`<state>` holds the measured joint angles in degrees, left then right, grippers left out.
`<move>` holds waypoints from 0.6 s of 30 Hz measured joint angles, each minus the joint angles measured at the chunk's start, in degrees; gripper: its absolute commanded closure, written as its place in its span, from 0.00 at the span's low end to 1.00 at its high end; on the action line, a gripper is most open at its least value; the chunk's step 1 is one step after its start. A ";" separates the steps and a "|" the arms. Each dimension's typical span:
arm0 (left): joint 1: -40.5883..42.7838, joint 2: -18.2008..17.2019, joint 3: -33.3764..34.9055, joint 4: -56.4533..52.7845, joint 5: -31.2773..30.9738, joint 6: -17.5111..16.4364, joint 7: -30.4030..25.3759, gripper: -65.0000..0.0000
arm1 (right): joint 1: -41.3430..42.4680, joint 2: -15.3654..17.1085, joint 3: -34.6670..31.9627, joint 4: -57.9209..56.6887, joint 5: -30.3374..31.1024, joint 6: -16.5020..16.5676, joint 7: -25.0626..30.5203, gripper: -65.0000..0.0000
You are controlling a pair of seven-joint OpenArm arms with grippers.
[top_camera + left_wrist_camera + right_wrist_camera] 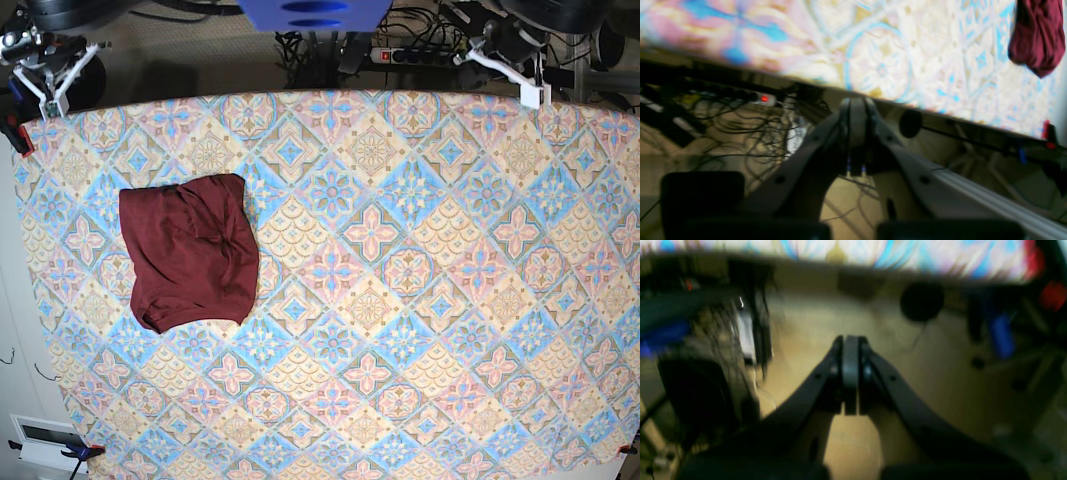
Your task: Layout the t-shirt on the table in an organized manner, then fold the t-shirt properly
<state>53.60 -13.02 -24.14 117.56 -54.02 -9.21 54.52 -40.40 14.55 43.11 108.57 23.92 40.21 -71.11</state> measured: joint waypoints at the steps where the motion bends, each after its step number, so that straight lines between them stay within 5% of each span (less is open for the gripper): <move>1: 1.46 -0.17 -0.02 -0.42 1.46 -0.09 0.09 1.00 | -0.48 -0.35 -0.22 -1.75 -2.84 -0.15 -0.24 1.00; 5: 2.64 1.53 0.26 -4.66 12.87 -0.15 1.14 1.00 | -0.59 -2.08 -5.95 -11.10 -12.48 -0.33 2.89 1.00; 13: -6.78 4.59 5.05 -20.98 24.35 -0.17 0.20 1.00 | 2.69 -2.19 -15.39 -32.70 -25.05 -0.17 14.99 1.00; 18: -13.18 4.76 12.74 -33.77 31.52 -0.28 -9.22 1.00 | 13.07 -1.81 -15.47 -47.84 -27.50 -0.37 22.01 1.00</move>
<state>40.42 -8.25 -11.40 83.79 -22.50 -9.50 45.30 -27.33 12.73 27.64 60.73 -3.57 39.83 -49.10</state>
